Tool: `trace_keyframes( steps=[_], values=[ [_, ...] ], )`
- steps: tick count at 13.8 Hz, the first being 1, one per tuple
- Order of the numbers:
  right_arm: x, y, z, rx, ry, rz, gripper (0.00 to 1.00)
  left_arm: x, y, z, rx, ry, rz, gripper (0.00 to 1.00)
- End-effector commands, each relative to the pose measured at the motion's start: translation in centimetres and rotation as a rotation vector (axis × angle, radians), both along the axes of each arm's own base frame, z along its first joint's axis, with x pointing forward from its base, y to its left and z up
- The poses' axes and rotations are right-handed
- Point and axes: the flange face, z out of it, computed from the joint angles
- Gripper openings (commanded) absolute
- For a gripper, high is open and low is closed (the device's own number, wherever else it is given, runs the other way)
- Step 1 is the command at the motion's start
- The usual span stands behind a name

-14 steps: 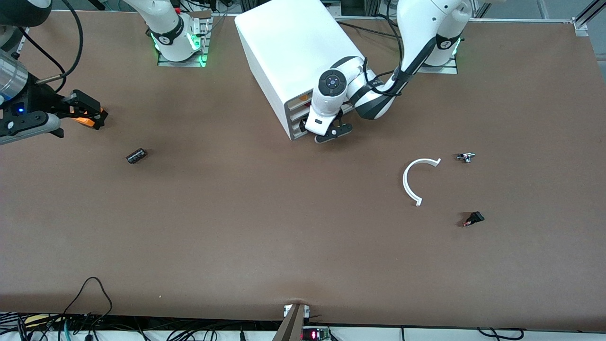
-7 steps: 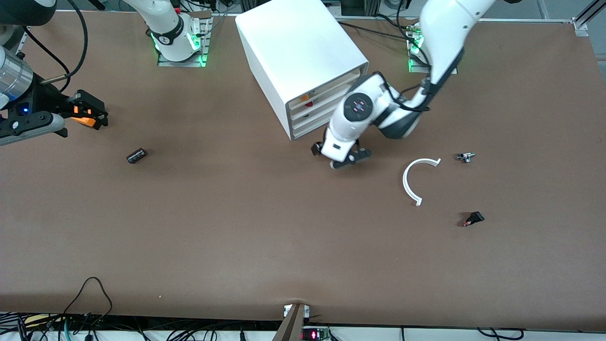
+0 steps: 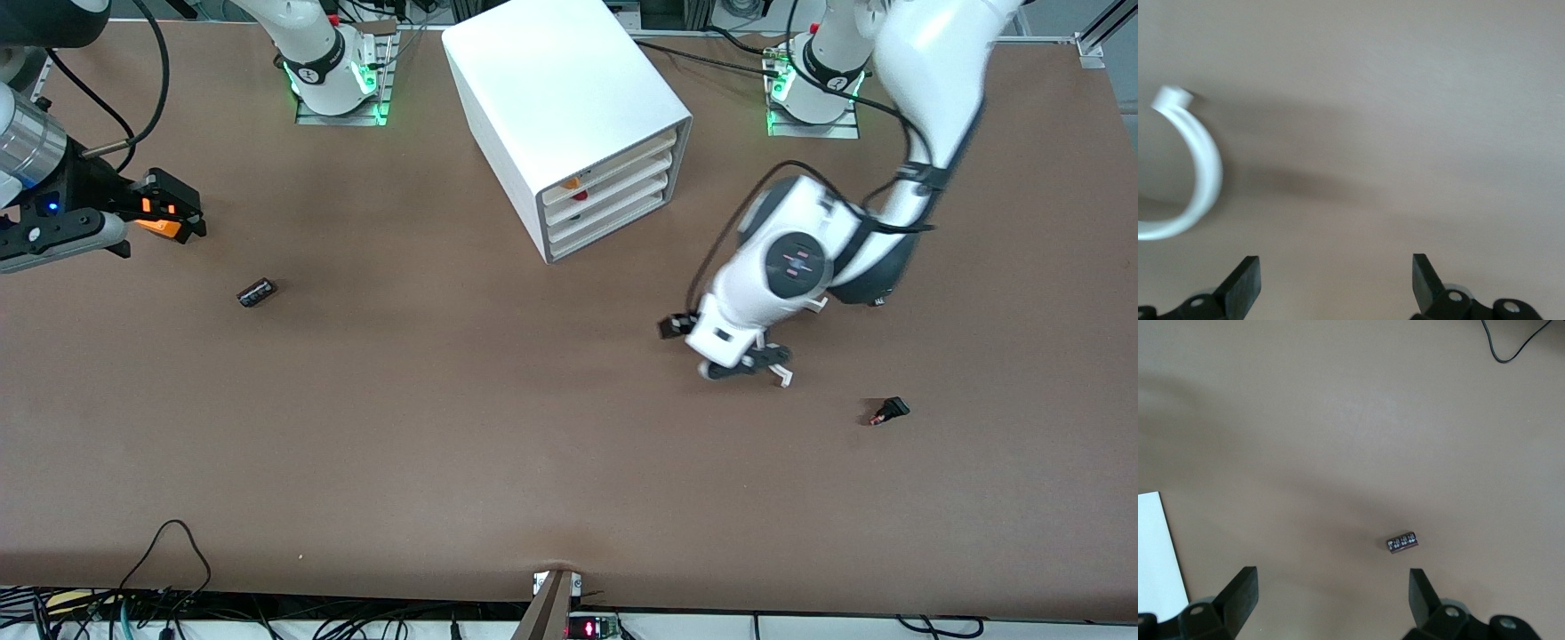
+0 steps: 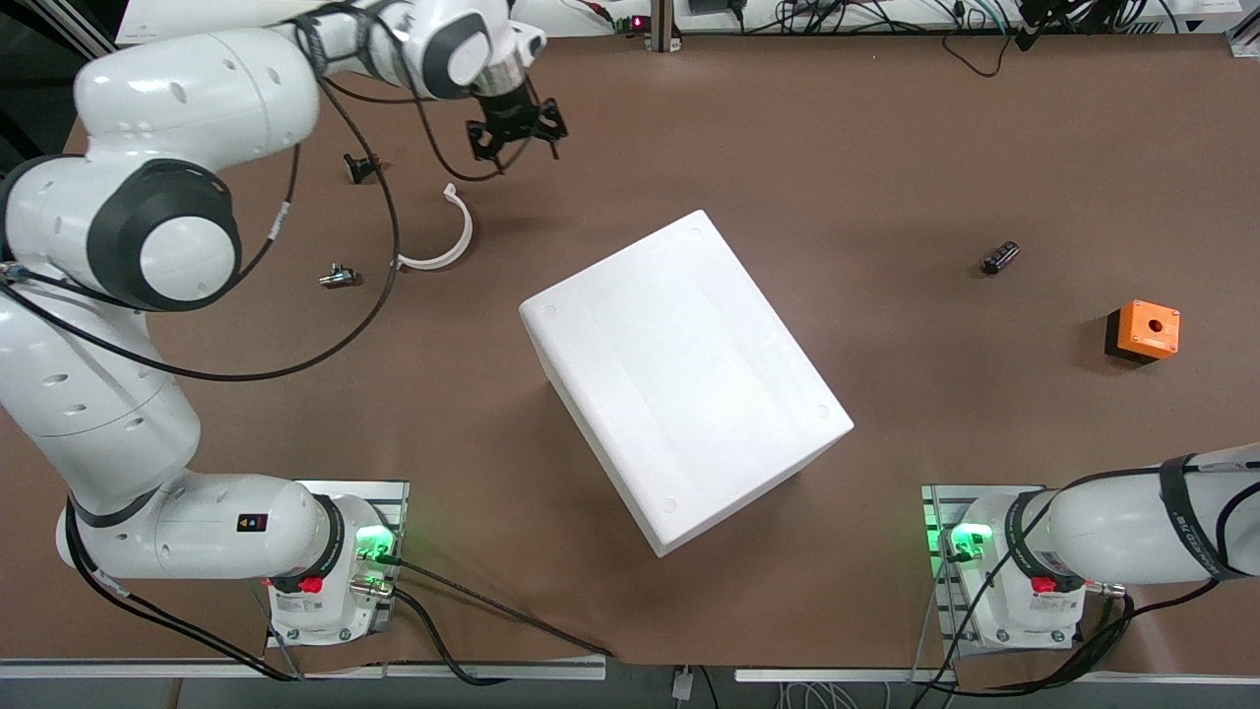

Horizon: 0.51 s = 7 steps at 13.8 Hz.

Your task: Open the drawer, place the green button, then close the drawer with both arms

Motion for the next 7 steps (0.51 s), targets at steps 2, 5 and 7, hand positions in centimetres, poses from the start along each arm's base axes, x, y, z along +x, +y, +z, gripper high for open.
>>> trace_keyframes(
  steps=[2,5,7],
  values=[
    [0.2,0.3,0.3,0.002,-0.007,-0.009,1.0,0.0,6.5,6.1,0.061,-0.01,-0.14,1.0],
    [0.3,0.3,0.3,0.003,-0.011,-0.01,1.0,0.5,11.9,8.8,0.103,-0.022,-0.173,1.0],
    [0.3,0.3,0.3,0.003,-0.011,-0.01,1.0,0.5,15.9,11.4,0.134,-0.049,-0.193,1.0]
  ],
)
